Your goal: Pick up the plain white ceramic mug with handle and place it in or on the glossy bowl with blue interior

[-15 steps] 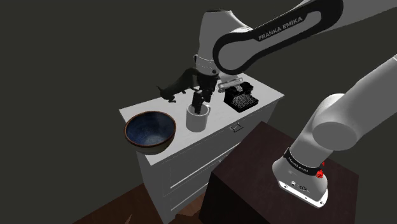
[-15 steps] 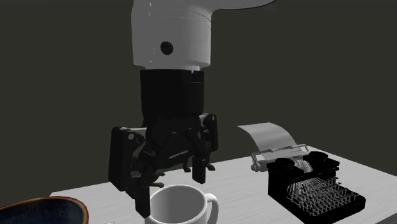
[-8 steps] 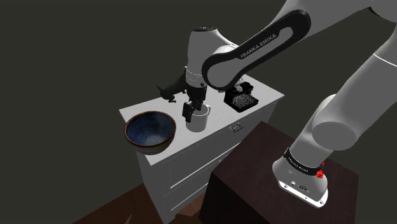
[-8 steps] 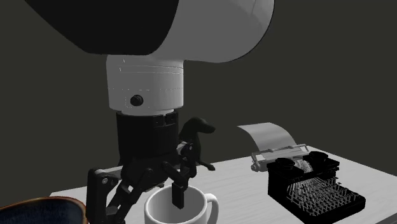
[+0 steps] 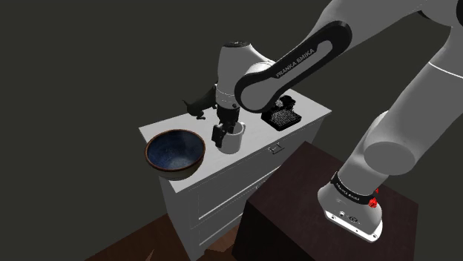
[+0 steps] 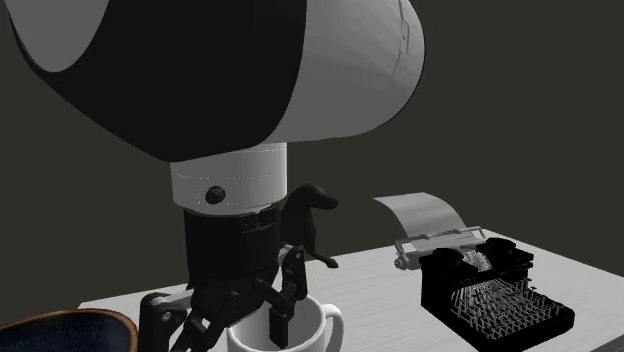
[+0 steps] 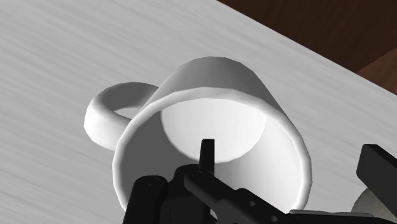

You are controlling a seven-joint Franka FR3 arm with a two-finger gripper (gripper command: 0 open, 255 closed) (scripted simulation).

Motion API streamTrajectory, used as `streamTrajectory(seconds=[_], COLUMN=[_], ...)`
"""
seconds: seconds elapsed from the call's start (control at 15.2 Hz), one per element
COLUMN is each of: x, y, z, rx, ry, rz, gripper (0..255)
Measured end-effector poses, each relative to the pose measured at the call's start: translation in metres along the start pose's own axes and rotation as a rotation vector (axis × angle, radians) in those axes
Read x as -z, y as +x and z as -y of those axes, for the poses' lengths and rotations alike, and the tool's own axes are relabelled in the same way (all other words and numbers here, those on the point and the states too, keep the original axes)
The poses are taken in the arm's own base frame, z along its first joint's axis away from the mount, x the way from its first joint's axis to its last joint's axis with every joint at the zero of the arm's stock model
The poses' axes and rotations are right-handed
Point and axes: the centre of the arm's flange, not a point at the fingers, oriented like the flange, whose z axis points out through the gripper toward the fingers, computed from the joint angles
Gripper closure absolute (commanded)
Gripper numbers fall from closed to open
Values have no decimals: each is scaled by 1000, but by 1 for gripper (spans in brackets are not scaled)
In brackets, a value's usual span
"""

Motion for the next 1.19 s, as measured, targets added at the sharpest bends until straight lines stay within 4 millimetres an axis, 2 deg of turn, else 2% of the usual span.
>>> streamTrajectory(seconds=[0.13,0.2,0.86,1.19], x=[0,0,0,20], y=[0,0,0,0], z=[0,0,0,0], rx=[0,0,0,0], ry=[0,0,0,0], rz=[0,0,0,0], gripper=[0,255,255,255])
